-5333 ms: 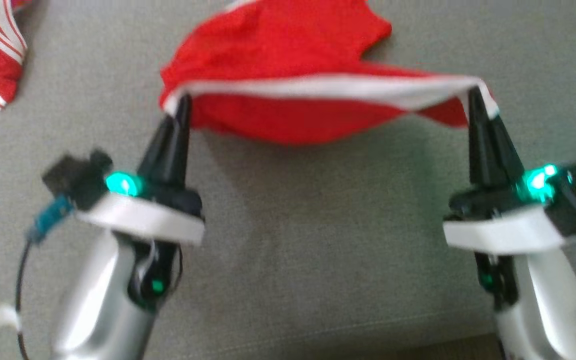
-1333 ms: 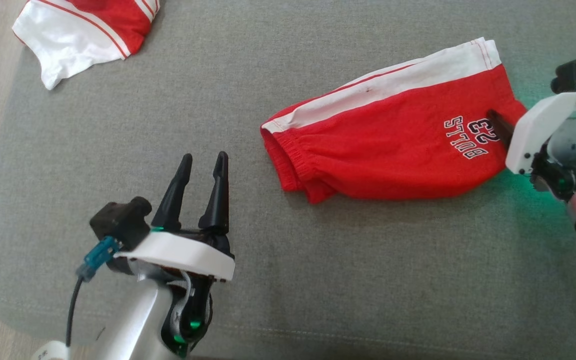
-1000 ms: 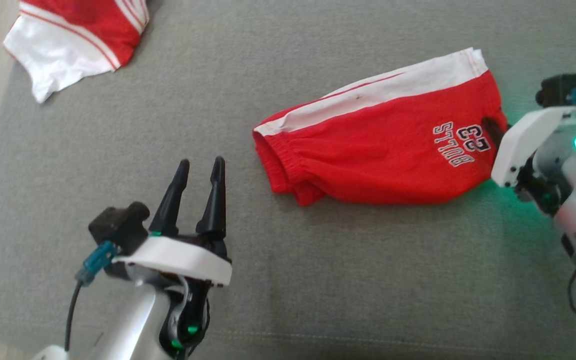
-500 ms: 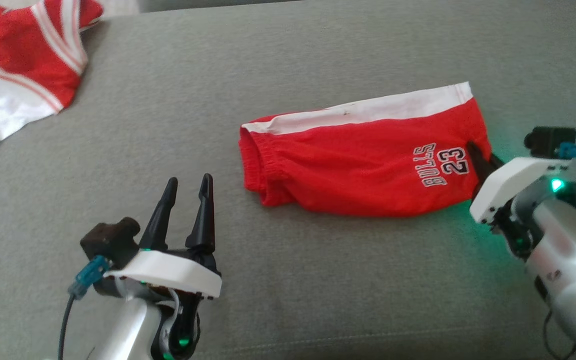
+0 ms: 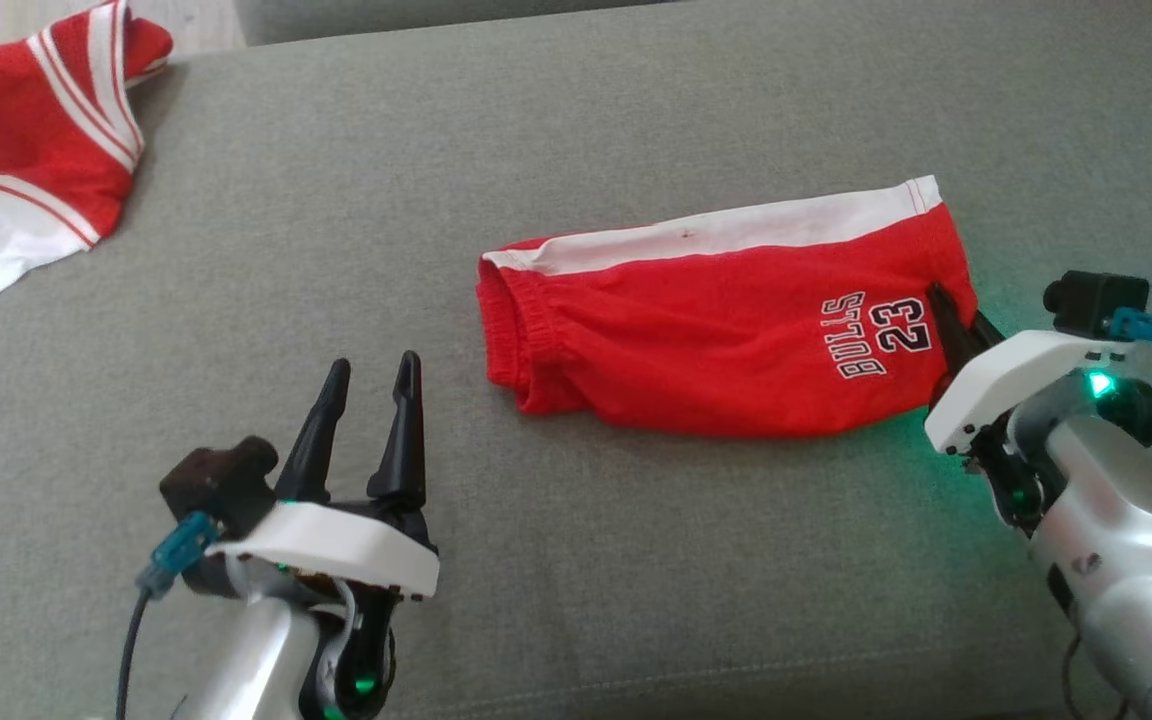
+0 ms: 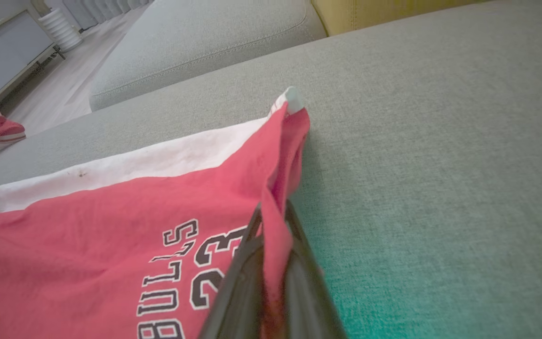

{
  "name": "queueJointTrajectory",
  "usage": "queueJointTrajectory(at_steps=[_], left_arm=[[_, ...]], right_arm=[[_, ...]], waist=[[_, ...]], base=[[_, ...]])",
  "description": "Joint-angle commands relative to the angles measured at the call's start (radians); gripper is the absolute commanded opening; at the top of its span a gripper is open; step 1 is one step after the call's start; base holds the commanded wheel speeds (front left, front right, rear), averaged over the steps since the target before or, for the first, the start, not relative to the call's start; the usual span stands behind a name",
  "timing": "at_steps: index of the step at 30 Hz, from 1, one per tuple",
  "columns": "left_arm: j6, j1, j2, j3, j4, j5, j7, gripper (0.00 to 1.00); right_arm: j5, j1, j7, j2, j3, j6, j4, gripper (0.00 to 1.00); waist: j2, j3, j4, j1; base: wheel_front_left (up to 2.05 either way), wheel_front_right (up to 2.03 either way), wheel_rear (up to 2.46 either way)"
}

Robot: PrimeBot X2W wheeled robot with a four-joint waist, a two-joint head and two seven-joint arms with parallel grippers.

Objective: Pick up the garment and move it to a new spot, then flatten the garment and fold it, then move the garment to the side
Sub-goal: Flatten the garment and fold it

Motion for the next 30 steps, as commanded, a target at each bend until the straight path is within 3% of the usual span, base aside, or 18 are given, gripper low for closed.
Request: queueJointTrajectory(at_steps=[1,12,20,30], left_arm=[[0.0,-0.033,0.015,0.036,-0.025,0.006,-0.012,1.0],[-0.005,-0.015,-0.001,0.04,-0.017,-0.005,-0.012,1.0],[-0.01,-0.005,-0.011,0.043,-0.019,-0.008,-0.012,1.0],[-0.019,-0.009,-0.027,0.05,-0.015,-0.006,-0.012,1.0]], right_arm=[[-0.008,0.013,-0.015,-0.001,0.003,0.007,-0.02,0.0],[-0.079,0.031,-0.017,0.024,-0.009,0.007,-0.216,0.0],[-0.15,0.099,0.1,0.098,-0.015,0.007,-0.415,0.0],[-0.204,0.15,0.206,0.181,-0.026,0.007,-0.419,0.0]], waist=[[0.0,-0.003,0.005,0.0],[0.0,-0.056,0.093,0.0],[0.0,-0.072,0.176,0.0],[0.0,-0.061,0.238,0.0]], base=[[0.0,0.0,0.0],[0.0,0.0,0.0],[0.0,0.0,0.0],[0.0,0.0,0.0]])
